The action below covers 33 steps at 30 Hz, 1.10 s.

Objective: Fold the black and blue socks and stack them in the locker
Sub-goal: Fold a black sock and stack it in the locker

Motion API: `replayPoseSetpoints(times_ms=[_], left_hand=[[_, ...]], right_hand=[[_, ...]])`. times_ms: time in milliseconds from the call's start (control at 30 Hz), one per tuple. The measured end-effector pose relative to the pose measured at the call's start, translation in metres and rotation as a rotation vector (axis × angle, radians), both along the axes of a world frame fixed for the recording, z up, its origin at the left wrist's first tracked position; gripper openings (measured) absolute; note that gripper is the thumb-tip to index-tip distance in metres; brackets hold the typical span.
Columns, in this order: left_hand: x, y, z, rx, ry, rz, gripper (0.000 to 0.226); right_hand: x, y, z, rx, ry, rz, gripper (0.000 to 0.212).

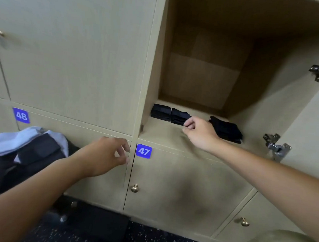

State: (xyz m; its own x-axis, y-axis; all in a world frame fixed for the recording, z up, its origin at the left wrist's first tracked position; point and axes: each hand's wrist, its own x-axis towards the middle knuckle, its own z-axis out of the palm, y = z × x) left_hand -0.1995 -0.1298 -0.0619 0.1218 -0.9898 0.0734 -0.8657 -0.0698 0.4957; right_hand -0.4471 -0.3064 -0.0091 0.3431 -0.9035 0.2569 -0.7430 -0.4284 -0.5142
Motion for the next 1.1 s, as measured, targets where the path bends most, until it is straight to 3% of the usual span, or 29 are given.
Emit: replayPoseSetpoints(times_ms=[433,733,833,967,1100], left_hand=[[0.078,0.06,0.01,0.035,-0.097,0.428,0.023],[0.121,0.08,-0.019,0.261,-0.245,0.564,0.1],[0.125,0.08,-0.028,0.316,-0.259,0.582,0.11],[0.125,0.078,-0.035,0.308,-0.274,0.573,0.111],[0.127,0.075,-0.037,0.272,-0.249,0.584,0.089]], right_hand=[[0.067,0.067,-0.05,0.066,0.107,0.367,0.009],[0.099,0.085,-0.06,0.07,0.2,0.579,0.021],[0.105,0.086,-0.065,0.083,0.27,0.588,0.025],[0.111,0.088,-0.068,0.092,0.326,0.606,0.029],[0.116,0.091,-0.069,0.098,0.371,0.618,0.033]])
